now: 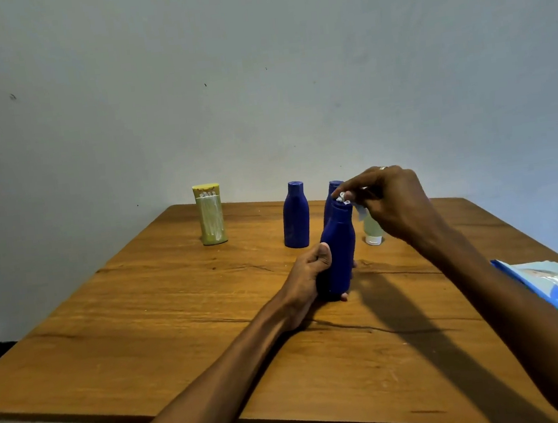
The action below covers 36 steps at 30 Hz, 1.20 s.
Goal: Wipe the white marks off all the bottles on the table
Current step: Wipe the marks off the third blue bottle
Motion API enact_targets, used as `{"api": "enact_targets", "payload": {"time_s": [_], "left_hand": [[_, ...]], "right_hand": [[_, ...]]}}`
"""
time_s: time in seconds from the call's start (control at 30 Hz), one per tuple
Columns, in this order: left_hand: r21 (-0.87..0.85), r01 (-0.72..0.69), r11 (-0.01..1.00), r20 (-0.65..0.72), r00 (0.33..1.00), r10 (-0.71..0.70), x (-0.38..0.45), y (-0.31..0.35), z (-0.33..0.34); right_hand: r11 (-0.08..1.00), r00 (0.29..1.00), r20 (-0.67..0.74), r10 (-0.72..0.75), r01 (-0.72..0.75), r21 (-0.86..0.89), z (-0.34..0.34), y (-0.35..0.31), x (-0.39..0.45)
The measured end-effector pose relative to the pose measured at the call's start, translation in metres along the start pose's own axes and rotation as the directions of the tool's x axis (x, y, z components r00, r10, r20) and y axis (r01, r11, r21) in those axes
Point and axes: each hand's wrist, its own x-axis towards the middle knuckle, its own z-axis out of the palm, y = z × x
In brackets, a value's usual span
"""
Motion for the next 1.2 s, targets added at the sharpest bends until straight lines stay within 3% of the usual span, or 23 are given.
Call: {"api": "enact_targets", "payload": {"time_s": [0.17,0.57,0.83,1.2], "left_hand": [[-0.014,-0.049,0.999,-0.025,0.999,0.048,0.001,0.001,-0.005],[-0.041,-0.137,0.990,-0.213,0.969,0.126,0.003,0.017,-0.049],[0.181,-0.164,0.970,-0.397,0.890,0.224,0.011,0.023,-0.074],[0.368,-0.101,0.924,-0.516,0.805,0.293,0.039,0.019,-0.113]], "right_hand": [[0.998,0.998,-0.017,0.065,-0.065,-0.027,0.005,0.009,-0.001],[0.976,0.989,0.086,0.117,-0.131,0.175,0.082,0.044,-0.049],[0.948,0.976,0.091,0.199,-0.215,0.236,0.111,0.039,-0.049],[0.983,0.983,0.122,0.136,-0.150,0.107,0.123,0.046,-0.048]]}}
